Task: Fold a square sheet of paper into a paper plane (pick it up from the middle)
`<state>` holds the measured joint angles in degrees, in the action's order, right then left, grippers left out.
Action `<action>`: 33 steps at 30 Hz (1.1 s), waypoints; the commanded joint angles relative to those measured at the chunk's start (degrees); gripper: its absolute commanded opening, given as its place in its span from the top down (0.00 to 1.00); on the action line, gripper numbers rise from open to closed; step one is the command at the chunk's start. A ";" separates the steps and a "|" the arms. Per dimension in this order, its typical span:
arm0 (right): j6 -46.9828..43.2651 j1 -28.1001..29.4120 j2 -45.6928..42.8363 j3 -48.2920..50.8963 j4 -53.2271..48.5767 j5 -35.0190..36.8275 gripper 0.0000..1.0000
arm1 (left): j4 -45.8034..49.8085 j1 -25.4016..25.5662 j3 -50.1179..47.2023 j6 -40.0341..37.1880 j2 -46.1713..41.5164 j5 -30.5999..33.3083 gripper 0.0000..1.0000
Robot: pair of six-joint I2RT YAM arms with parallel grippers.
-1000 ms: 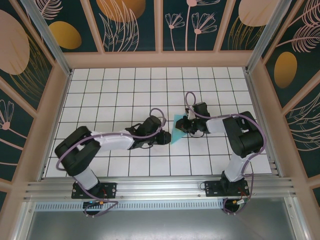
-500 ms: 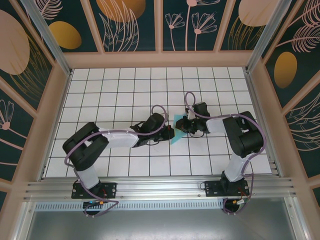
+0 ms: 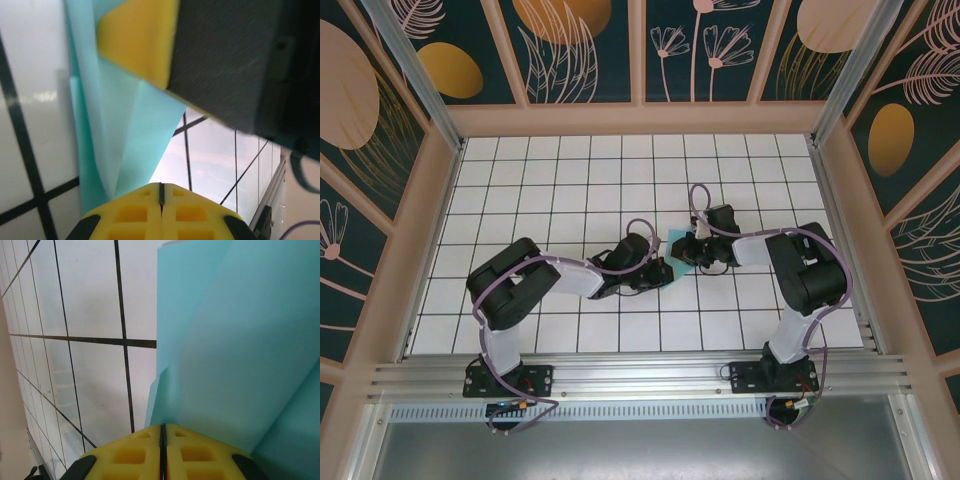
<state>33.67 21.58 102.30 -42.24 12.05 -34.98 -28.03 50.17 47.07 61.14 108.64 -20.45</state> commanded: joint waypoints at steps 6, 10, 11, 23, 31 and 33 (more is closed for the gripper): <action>-1.94 -0.44 3.24 1.81 -6.23 5.26 0.87 | -10.41 -0.50 -7.24 5.59 2.83 -6.65 0.91; -1.83 -0.49 3.46 1.90 -6.24 5.53 0.87 | -10.47 -0.43 -7.83 4.76 3.13 -9.50 0.90; -1.85 -0.47 3.54 1.90 -6.21 5.54 0.87 | -10.35 -0.55 -8.01 4.56 2.78 -9.76 0.89; -1.85 -0.36 3.89 2.16 -5.64 5.19 0.88 | -3.29 -3.15 -1.42 -1.98 -6.25 -2.68 0.85; -1.85 -0.38 4.00 2.16 -5.55 5.10 0.88 | -9.59 -5.44 3.51 1.66 4.01 -11.14 0.82; -1.85 -0.35 4.07 2.25 -5.48 5.18 0.88 | -12.56 -5.48 3.44 3.23 5.69 -12.15 0.82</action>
<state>33.23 21.54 102.52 -42.22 12.10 -34.98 -37.15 44.45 49.45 62.37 111.48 -28.64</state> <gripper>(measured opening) 0.122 0.180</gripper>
